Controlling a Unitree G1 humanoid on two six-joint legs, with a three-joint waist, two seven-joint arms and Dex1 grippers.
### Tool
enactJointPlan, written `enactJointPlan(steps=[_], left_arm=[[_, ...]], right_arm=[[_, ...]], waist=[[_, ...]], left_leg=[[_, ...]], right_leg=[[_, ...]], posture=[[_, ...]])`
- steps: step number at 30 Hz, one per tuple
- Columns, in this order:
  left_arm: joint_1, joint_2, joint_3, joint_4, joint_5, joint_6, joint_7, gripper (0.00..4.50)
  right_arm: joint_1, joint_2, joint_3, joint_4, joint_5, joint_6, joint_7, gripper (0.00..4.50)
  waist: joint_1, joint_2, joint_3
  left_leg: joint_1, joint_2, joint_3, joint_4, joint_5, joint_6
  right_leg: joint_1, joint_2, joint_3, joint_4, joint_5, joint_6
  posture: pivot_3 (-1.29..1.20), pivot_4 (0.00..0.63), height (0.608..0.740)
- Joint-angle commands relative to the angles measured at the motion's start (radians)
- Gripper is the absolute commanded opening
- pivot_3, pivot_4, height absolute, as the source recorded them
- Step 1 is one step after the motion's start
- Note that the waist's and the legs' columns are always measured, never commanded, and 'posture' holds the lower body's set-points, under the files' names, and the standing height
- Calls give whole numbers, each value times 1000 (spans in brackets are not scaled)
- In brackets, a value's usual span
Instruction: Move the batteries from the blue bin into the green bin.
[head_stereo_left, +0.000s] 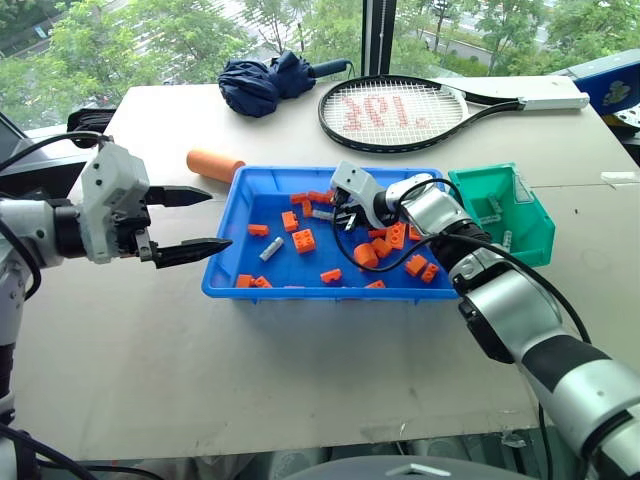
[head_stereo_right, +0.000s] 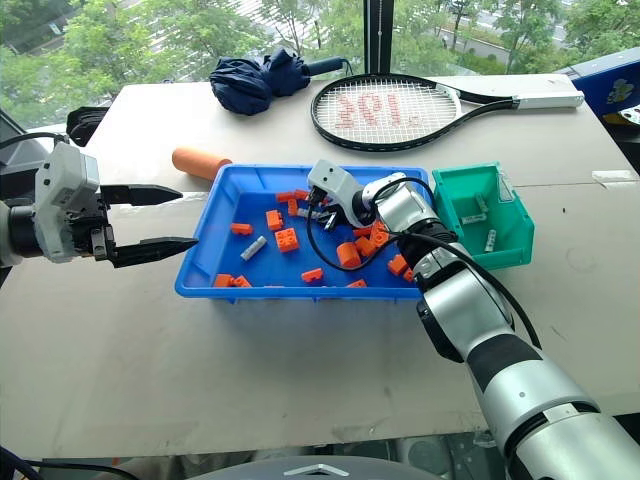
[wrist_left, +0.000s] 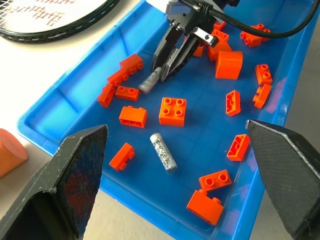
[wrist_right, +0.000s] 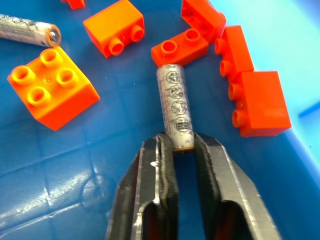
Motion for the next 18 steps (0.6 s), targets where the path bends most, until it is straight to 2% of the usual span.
enactJointPlan(steps=[1,11,14,18], left_arm=[[-7,21,36,-6,-1,-13,0,4500],[-10,19,41,-9,-12,-2,-9,4500],[-18,6,41,-28,-41,18,-6,4500],[-49,-14,6,-37,-63,26,2,4500]], right_arm=[[-17,-3,4,-28,-16,-11,24,6],[-14,-2,-17,-94,-8,0,38,6],[12,-41,-31,-229,18,77,74,6],[94,-136,-61,-526,65,264,99,6]], waist=[[0,0,0],[0,0,0],[1,0,0],[11,0,0]], left_leg=[[0,0,0,0,0,0],[0,0,0,0,0,0],[0,0,0,0,0,0],[0,0,-1,0,0,0]], right_leg=[[0,0,0,0,0,0],[0,0,0,0,0,0],[0,0,0,0,0,0],[0,-1,0,0,0,0]], posture=[[0,150,740],[0,150,740],[0,150,740],[0,150,740]])
